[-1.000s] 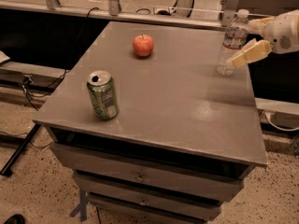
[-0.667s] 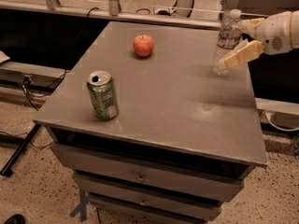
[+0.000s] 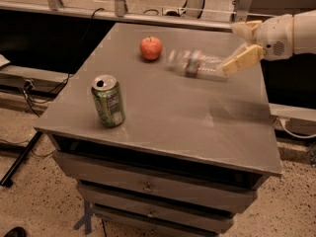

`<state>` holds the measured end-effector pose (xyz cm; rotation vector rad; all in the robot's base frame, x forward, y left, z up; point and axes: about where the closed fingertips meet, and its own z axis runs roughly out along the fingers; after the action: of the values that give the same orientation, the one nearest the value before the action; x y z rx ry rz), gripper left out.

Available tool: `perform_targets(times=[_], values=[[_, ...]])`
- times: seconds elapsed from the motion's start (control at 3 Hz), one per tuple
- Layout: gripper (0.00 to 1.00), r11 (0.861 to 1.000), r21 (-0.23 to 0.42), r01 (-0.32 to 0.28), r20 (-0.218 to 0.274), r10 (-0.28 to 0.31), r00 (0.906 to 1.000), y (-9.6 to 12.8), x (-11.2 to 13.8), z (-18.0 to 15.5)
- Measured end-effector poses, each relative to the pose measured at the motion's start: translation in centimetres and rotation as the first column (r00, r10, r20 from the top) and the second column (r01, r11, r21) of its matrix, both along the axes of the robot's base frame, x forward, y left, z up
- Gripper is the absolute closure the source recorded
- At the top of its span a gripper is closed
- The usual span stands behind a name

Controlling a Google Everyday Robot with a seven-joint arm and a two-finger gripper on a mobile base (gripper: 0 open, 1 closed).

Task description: Knock water bottle over

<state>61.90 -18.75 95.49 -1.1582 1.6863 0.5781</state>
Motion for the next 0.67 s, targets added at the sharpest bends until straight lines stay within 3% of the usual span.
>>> perform_targets(times=[0.33,0.67], values=[[0.0,0.999,0.032,-0.041,0.011,0.041,0.9991,1.66,-1.68,1.03],[0.0,0.999,0.031,-0.04,0.014,0.039,0.9991,1.49,-1.81,1.24]])
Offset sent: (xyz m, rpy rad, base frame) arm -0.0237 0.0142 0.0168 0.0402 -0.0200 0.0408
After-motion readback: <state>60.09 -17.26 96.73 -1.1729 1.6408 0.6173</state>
